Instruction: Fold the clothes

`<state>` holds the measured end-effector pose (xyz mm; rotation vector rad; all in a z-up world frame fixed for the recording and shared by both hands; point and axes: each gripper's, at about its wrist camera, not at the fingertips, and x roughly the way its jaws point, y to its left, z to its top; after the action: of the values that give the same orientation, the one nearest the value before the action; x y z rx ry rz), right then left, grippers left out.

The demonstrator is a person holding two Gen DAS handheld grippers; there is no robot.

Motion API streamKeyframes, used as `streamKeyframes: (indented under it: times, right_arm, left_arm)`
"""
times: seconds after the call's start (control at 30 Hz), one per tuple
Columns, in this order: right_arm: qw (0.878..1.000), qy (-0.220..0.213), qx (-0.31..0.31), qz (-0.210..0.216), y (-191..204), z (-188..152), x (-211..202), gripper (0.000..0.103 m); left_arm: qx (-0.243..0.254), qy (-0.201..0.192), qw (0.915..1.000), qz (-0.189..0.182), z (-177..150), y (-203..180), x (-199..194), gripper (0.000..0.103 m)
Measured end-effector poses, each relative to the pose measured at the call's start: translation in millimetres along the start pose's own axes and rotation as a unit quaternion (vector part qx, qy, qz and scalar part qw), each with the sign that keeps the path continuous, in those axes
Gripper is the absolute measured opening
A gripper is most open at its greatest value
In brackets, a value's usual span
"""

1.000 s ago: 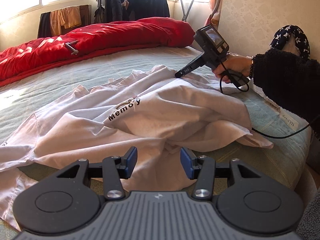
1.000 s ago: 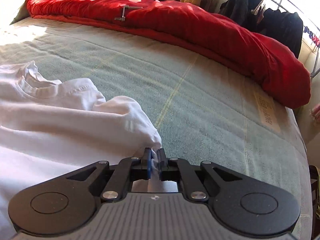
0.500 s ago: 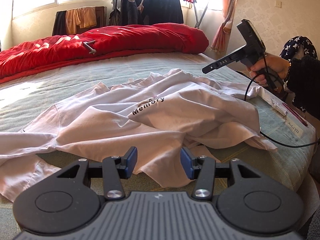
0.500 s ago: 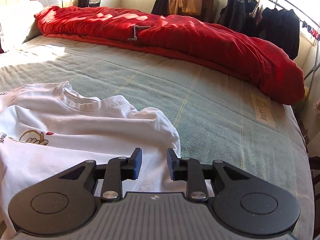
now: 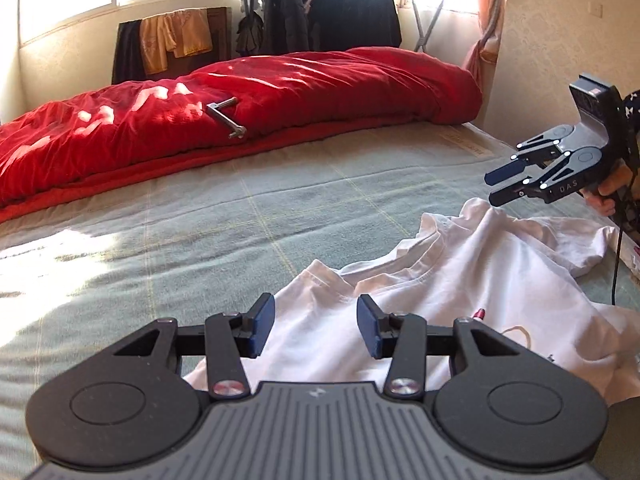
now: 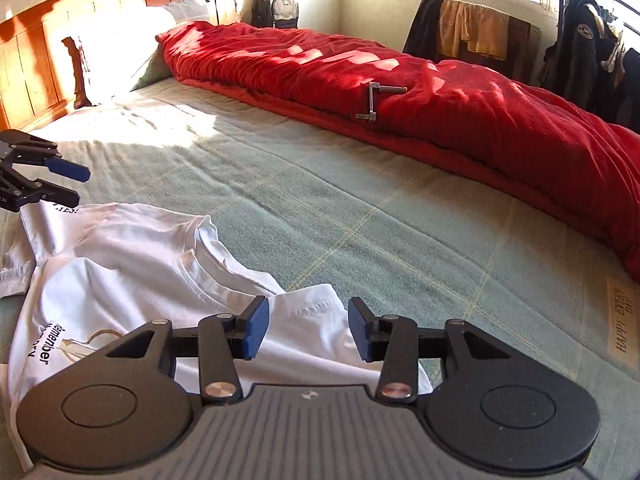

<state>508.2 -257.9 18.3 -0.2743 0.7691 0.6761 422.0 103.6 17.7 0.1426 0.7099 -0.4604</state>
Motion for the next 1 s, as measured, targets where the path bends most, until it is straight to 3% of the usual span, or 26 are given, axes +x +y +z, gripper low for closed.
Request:
streamKeyframes:
  times: [0.2,0.33,0.4,0.47,0.53,0.6,0.63,0.7,0.9,1.0]
  right_arm:
    - [0.999,0.033,-0.008,0.012,-23.9,-5.5,54.7,0.054]
    - [0.999,0.042,-0.016,0.015,-32.6,-22.5,78.1,0.06]
    - [0.999,0.04,-0.033,0.011,-30.3,-29.2,85.0,0.065]
    - [0.999,0.034,-0.029,0.012,-28.5,-30.2,87.3,0.065]
    - [0.999,0.033,-0.033,0.022,-24.0,-31.1,83.8,0.05]
    - [0.998,0.034,-0.047,0.034,-15.0,-32.7,77.1,0.008]
    - [0.997,0.033,-0.06,0.032,-8.1,-33.5,73.7,0.008]
    - [0.996,0.031,-0.081,0.014,1.9,-34.2,69.7,0.007]
    - [0.998,-0.017,-0.046,-0.035,-10.5,-9.7,69.5,0.006]
    - [0.998,0.0,-0.017,-0.053,-21.2,-6.3,93.8,0.008]
  left_arm:
    - [0.059,0.052,0.9965,-0.028,4.8,17.3,80.6,0.044]
    - [0.1,0.085,0.9914,-0.001,-4.1,20.7,115.1,0.049]
    - [0.095,0.091,0.9913,-0.005,-9.1,26.8,125.2,0.052]
    - [0.052,0.095,0.994,-0.014,-9.1,34.8,128.9,0.051]
    - [0.051,0.098,0.9937,-0.019,-10.0,30.4,125.1,0.033]
    - [0.053,0.092,0.9943,-0.012,-8.6,25.6,120.3,0.015]
    - [0.055,0.086,0.9948,-0.003,-6.8,23.0,117.4,0.005]
    - [0.059,0.073,0.9955,0.014,-3.2,17.8,111.5,0.003]
    - [0.046,0.018,0.9964,0.07,19.3,18.3,102.7,0.003]
    - [0.013,0.037,0.9968,0.069,21.8,28.2,125.1,0.006]
